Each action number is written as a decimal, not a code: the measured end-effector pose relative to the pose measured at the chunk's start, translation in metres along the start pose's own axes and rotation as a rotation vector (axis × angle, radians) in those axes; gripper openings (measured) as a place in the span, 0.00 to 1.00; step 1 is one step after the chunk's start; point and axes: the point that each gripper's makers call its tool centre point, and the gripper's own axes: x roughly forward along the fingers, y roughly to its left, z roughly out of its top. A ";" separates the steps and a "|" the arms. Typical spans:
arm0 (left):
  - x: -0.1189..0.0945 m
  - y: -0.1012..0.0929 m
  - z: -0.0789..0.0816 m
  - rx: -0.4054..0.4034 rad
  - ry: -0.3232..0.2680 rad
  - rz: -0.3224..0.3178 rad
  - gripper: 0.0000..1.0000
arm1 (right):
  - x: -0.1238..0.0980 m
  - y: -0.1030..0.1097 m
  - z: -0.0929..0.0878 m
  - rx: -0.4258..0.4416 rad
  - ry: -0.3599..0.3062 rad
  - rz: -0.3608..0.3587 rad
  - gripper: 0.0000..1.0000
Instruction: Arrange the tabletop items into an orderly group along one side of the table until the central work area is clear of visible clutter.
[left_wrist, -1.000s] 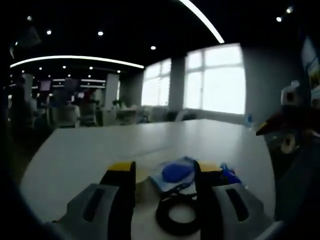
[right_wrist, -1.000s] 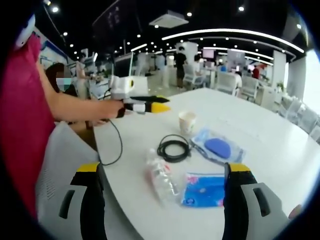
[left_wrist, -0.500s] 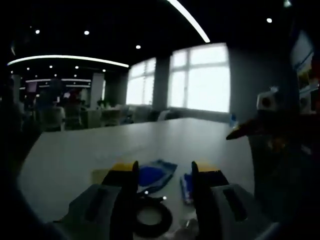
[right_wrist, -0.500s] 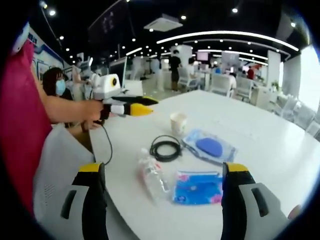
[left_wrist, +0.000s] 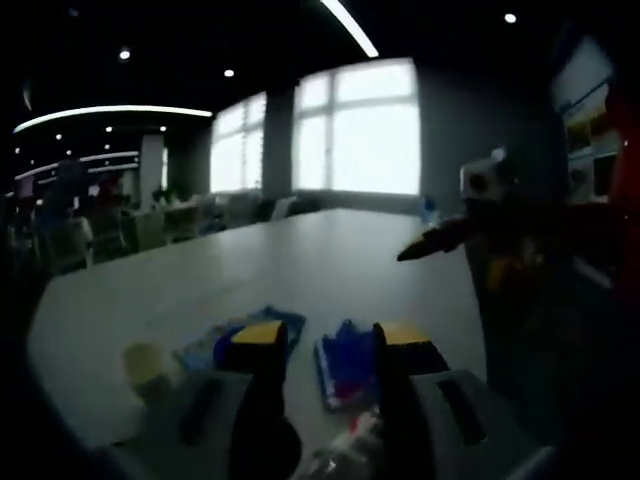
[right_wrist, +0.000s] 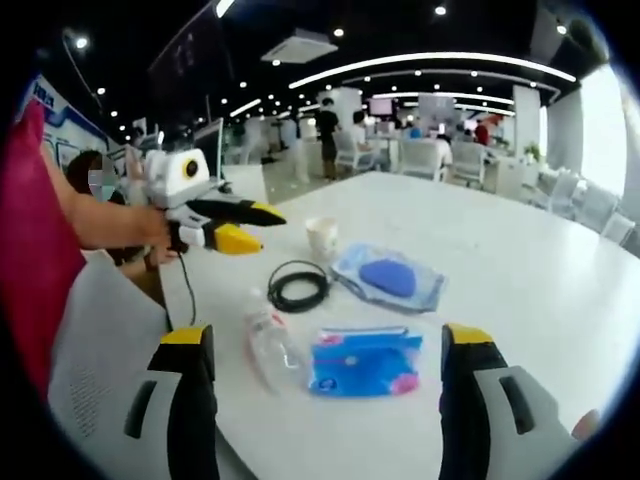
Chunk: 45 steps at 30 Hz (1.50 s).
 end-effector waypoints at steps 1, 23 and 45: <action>0.002 -0.001 -0.001 0.001 0.004 -0.004 0.31 | 0.001 -0.003 -0.001 0.005 0.000 0.000 0.91; 0.040 -0.002 -0.059 0.111 0.244 -0.135 0.23 | 0.041 -0.064 -0.045 0.103 0.078 -0.016 0.80; 0.061 -0.013 -0.098 0.218 0.416 -0.346 0.16 | 0.067 -0.083 -0.081 0.172 0.158 0.004 0.70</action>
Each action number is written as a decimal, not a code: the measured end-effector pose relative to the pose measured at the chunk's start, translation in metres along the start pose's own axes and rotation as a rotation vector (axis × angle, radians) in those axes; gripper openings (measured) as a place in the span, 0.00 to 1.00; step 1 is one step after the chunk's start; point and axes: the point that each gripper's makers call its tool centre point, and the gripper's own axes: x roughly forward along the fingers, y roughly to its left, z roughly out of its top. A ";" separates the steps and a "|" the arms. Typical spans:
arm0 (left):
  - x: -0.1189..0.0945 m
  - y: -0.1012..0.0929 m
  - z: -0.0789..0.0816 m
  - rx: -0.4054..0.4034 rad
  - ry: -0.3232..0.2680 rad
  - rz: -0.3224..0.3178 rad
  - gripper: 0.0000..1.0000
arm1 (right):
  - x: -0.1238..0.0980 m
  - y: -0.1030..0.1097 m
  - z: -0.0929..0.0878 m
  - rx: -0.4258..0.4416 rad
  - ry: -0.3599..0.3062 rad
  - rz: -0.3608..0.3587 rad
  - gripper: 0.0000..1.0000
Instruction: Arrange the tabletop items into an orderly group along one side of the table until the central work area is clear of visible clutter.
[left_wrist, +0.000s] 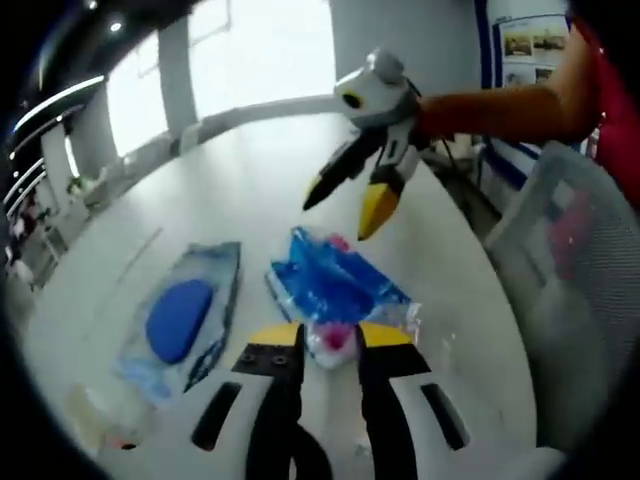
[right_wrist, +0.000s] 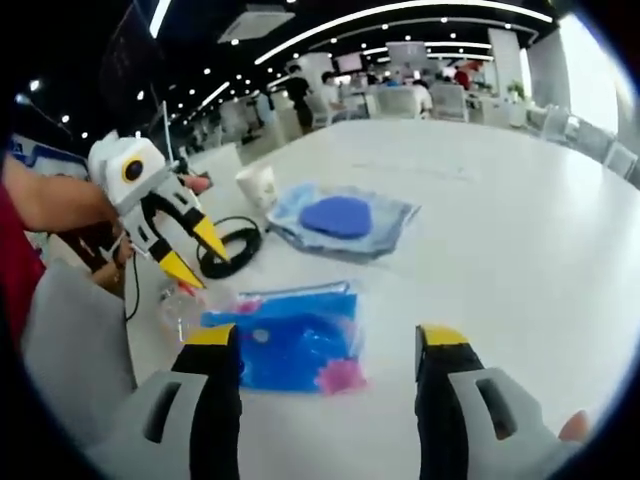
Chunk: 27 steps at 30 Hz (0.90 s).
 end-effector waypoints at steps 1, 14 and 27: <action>0.001 0.000 -0.002 0.004 0.009 -0.007 0.16 | 0.001 0.000 0.000 0.004 0.001 0.003 0.69; 0.011 -0.010 -0.006 0.214 0.125 -0.165 0.18 | 0.009 0.001 -0.003 0.025 0.005 0.024 0.67; 0.022 -0.016 -0.018 0.308 0.197 -0.248 0.13 | 0.015 0.001 -0.011 0.046 0.035 0.050 0.59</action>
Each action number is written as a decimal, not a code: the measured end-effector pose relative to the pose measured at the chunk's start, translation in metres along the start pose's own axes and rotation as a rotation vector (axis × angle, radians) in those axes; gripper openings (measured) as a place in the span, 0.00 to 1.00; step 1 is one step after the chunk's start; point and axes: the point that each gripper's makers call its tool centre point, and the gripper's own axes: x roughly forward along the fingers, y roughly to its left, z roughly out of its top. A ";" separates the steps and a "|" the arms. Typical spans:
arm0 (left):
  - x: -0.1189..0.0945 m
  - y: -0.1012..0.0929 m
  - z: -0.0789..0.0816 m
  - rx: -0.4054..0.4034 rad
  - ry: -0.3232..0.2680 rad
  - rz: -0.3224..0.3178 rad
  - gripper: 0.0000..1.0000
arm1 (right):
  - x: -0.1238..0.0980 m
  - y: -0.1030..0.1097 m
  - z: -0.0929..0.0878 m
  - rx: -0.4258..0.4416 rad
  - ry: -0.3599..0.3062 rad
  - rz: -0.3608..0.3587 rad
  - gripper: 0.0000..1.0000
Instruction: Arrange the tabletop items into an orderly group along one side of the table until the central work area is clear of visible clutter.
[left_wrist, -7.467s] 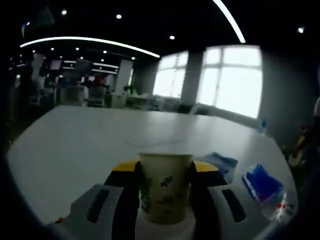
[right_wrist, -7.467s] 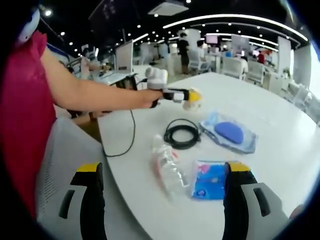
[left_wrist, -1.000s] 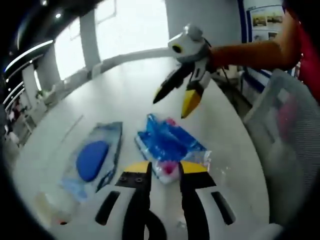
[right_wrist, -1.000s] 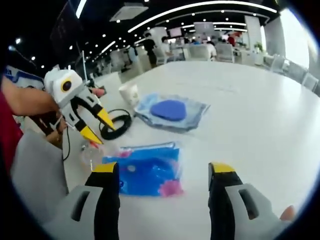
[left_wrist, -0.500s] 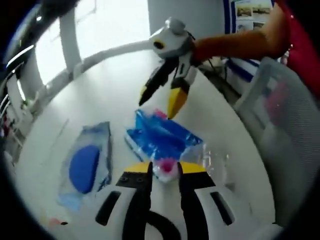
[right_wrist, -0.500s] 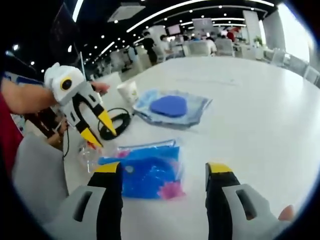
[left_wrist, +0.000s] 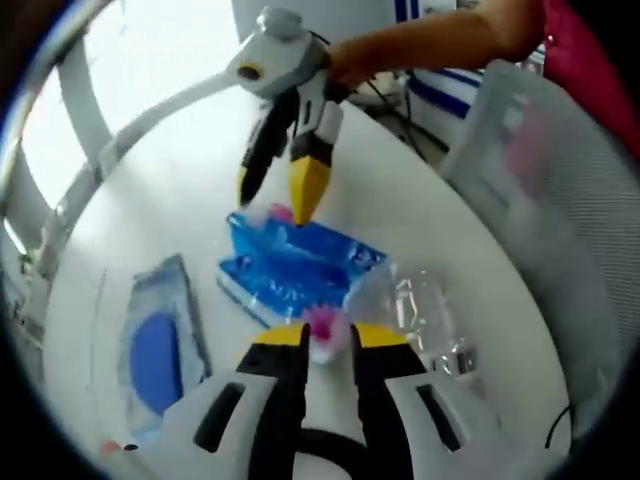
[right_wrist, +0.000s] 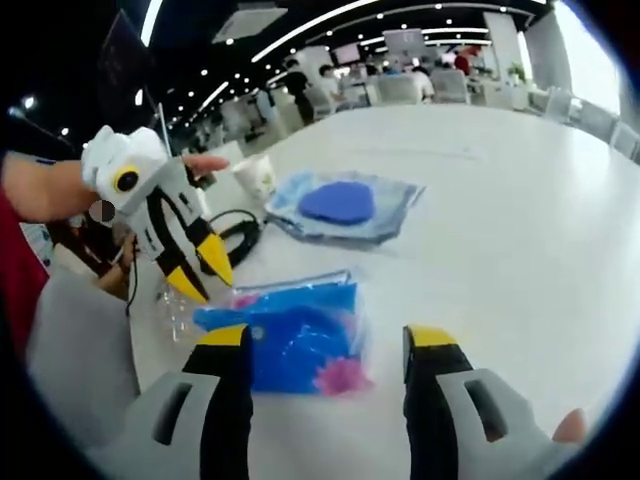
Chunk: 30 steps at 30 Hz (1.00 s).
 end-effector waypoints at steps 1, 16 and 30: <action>0.000 0.000 -0.001 0.001 0.002 -0.001 0.12 | 0.000 0.000 -0.001 0.000 0.004 0.001 0.58; 0.005 0.000 -0.004 -0.012 -0.005 0.010 0.04 | 0.004 -0.006 -0.003 0.032 0.020 -0.005 0.27; 0.003 0.011 -0.005 -0.086 -0.054 0.078 0.02 | -0.009 -0.017 -0.008 0.058 0.005 -0.063 0.03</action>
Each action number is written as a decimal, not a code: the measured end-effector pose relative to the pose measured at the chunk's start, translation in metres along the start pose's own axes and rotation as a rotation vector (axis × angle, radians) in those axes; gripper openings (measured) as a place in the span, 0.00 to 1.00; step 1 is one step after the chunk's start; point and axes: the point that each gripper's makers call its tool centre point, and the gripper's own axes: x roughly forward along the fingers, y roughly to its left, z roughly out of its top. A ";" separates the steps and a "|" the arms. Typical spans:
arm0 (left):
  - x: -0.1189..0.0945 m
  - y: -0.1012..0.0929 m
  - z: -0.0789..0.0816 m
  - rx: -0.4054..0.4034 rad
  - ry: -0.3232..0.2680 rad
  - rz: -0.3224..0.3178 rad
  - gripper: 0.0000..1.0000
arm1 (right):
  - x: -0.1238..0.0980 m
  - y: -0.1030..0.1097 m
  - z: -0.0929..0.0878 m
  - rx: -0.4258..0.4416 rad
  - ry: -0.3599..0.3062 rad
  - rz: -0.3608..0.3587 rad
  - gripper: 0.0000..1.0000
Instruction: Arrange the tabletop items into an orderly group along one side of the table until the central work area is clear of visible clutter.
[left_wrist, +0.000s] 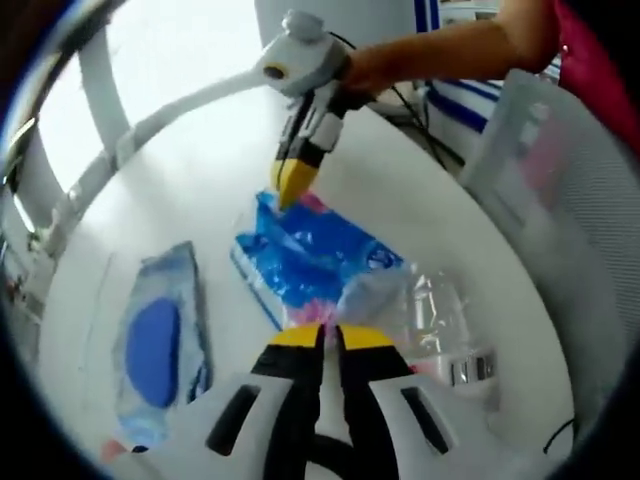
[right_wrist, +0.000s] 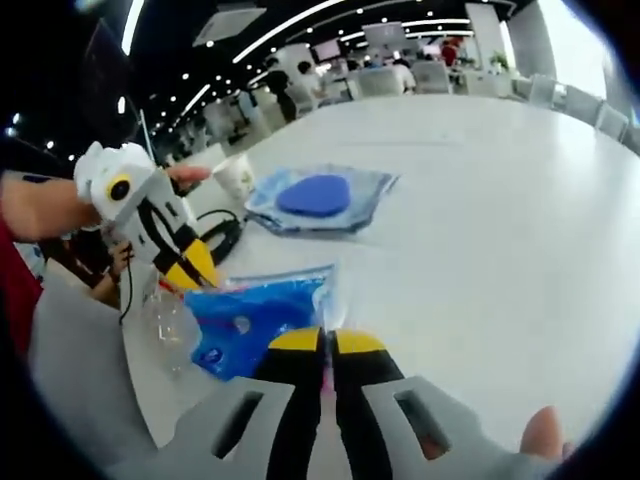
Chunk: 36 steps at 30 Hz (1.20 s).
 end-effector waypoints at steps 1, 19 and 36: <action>-0.001 0.002 0.001 -0.005 -0.006 0.006 0.02 | 0.000 -0.001 0.000 0.000 0.000 -0.003 0.03; -0.003 0.042 0.028 -0.019 -0.052 0.132 0.00 | -0.026 -0.023 0.024 -0.008 -0.090 -0.089 0.02; 0.001 0.118 0.069 -0.073 -0.123 0.300 0.01 | -0.061 -0.070 0.072 -0.027 -0.216 -0.202 0.01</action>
